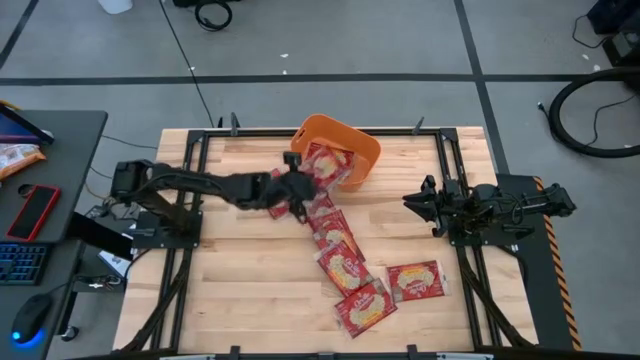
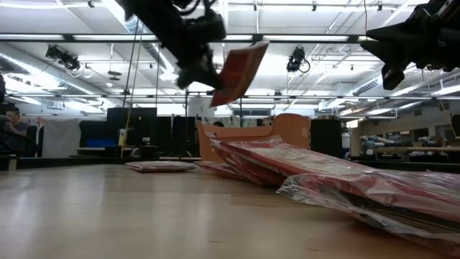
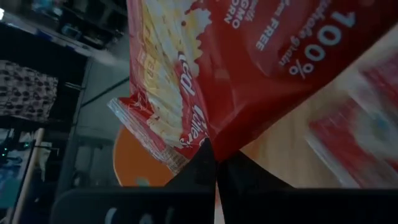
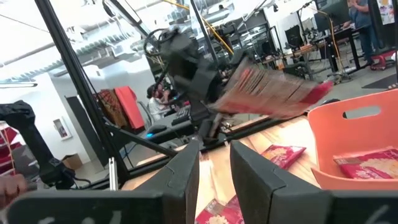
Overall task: Sort popcorn bags into baskets
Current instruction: Put the red popcorn pack into the orange bin
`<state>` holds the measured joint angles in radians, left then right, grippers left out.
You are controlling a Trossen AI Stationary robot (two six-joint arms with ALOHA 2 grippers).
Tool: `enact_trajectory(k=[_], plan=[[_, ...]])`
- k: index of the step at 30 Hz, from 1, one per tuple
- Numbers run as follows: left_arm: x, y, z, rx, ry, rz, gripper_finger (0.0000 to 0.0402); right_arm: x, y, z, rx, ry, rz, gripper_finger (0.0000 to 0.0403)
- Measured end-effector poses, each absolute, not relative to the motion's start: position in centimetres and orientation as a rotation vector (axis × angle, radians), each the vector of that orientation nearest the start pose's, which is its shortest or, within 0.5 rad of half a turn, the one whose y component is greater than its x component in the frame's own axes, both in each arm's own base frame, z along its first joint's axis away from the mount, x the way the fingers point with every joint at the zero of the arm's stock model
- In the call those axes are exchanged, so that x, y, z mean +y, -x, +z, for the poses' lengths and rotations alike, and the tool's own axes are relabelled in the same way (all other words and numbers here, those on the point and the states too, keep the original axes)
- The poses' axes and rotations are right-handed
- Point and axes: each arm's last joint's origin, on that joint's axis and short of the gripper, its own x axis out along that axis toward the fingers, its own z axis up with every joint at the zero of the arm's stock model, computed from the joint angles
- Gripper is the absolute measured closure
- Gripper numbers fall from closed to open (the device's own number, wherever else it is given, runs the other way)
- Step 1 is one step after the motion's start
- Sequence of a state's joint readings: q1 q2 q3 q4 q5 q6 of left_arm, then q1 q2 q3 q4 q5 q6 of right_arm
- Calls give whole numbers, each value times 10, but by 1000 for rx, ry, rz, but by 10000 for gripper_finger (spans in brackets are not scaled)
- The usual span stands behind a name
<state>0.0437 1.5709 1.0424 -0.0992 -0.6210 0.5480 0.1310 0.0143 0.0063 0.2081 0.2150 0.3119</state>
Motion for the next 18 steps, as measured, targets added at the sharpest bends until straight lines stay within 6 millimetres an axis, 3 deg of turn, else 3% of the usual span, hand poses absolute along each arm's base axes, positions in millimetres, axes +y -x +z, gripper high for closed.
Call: enact_trajectory(k=[6, 13, 18], plan=[[74, -349, 227, 714, -605, 448, 396, 6, -96, 185, -216, -346, -50, 307], [116, -356, 180, 844, -592, 573, 394, 6, -96, 186, -219, -347, -49, 307], [127, -355, 171, 876, -578, 635, 350, 6, -96, 186, -220, -347, -49, 307]])
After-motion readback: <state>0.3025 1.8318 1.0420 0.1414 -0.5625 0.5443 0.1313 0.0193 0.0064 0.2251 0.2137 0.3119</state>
